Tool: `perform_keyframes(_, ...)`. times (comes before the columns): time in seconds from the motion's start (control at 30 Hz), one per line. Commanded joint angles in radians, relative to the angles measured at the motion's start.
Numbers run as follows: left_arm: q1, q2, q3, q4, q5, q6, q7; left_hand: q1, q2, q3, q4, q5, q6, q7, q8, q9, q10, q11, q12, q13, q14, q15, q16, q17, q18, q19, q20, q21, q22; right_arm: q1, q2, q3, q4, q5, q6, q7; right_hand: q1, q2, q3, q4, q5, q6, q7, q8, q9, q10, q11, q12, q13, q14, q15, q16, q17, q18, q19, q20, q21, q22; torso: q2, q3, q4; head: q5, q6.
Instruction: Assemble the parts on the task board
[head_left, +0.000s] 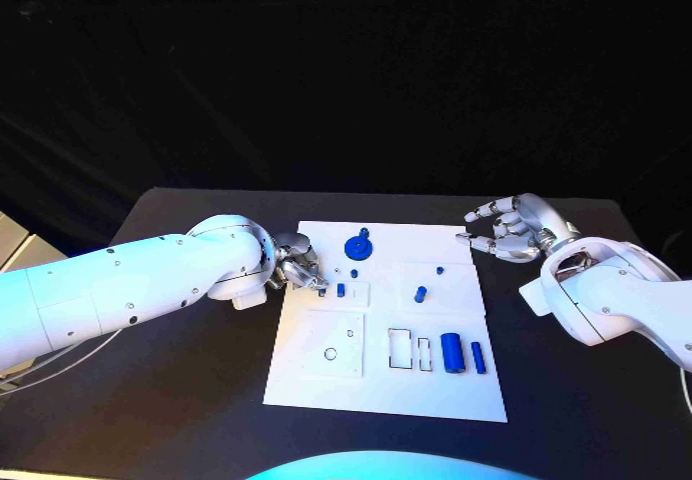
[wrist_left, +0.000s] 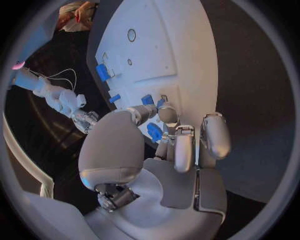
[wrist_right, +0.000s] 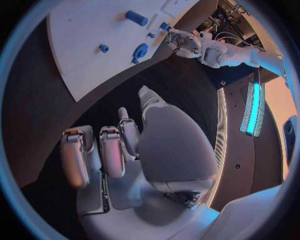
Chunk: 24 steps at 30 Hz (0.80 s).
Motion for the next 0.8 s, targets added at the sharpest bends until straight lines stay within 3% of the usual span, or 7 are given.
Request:
perform_keyframes(0.03,-0.002,0.001,0.0,0.001,-0.013,0.019,-0.004,-0.001,0.012,0.182,-0.178,0.006,0.006,0.001,0.002,0.001,0.008,0.001,0.002,0.002,0.091,-0.006,0.006,0.223,-0.003,0.01,0.0,0.007,0.001,-0.001,0.0,0.0,0.001,-0.005,0.012,0.007,-0.005,0.003,0.005,0.001,0.004,-0.005,-0.002,0.004,-0.001,0.004,-0.005,-0.001,0.053,0.085,-0.004,-0.005,0.19,-0.01,0.096,-0.004,-0.002,0.255,-0.001,-0.0001,0.0004,0.001,-0.001)
perform_keyframes(0.8,-0.004,-0.004,0.0,0.008,-0.006,0.038,-0.005,-0.006,0.01,0.189,-0.184,0.007,0.01,0.0,0.0,-0.001,0.013,0.0,0.006,0.009,0.092,-0.007,0.008,0.227,-0.003,0.012,-0.001,0.008,0.004,-0.002,0.0,0.0,0.0,-0.005,0.012,0.008,-0.005,0.003,0.005,0.001,0.004,-0.005,-0.002,0.004,-0.001,0.004,-0.005,-0.001,0.053,0.085,-0.004,-0.005,0.19,-0.01,0.096,-0.004,-0.002,0.255,-0.001,0.0002,0.0,0.002,-0.005)
